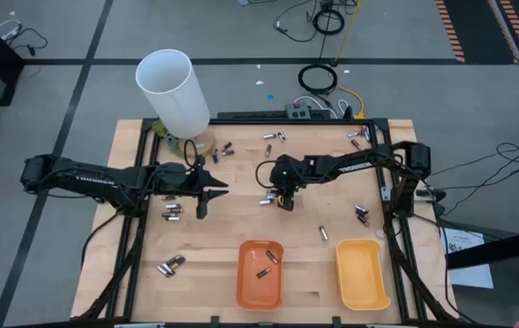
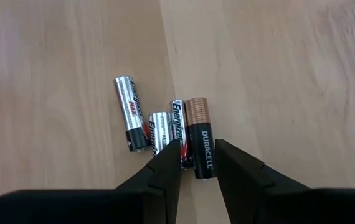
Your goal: Sort batteries
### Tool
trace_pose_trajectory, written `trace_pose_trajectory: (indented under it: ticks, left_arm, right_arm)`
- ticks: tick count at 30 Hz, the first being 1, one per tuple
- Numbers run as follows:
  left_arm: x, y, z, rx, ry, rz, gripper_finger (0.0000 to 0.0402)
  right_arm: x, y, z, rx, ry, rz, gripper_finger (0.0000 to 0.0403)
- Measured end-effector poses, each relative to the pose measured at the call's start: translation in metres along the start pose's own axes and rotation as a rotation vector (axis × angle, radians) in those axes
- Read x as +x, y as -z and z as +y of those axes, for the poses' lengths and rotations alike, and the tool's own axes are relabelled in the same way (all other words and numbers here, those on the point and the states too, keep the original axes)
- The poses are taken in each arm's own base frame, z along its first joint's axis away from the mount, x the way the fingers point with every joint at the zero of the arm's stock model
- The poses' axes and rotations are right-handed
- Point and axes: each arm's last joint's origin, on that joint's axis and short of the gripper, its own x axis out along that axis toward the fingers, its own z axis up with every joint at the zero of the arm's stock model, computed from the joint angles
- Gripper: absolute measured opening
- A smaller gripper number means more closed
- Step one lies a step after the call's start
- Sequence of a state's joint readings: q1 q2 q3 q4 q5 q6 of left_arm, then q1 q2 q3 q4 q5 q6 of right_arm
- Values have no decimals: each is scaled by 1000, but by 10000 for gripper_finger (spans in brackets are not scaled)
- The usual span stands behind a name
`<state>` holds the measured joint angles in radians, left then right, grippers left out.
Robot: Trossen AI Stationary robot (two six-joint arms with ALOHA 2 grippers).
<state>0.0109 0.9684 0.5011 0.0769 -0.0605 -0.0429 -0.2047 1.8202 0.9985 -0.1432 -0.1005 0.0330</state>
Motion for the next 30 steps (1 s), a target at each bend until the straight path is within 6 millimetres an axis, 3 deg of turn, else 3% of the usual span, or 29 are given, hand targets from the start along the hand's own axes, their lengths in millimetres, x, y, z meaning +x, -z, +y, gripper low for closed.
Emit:
trace_pose_trajectory:
  ticks: [30]
  left_arm:
    - [0, 0, 0, -3, 0, -1, 97]
  right_arm:
    - [3, 1, 2, 0, 42, 3, 89]
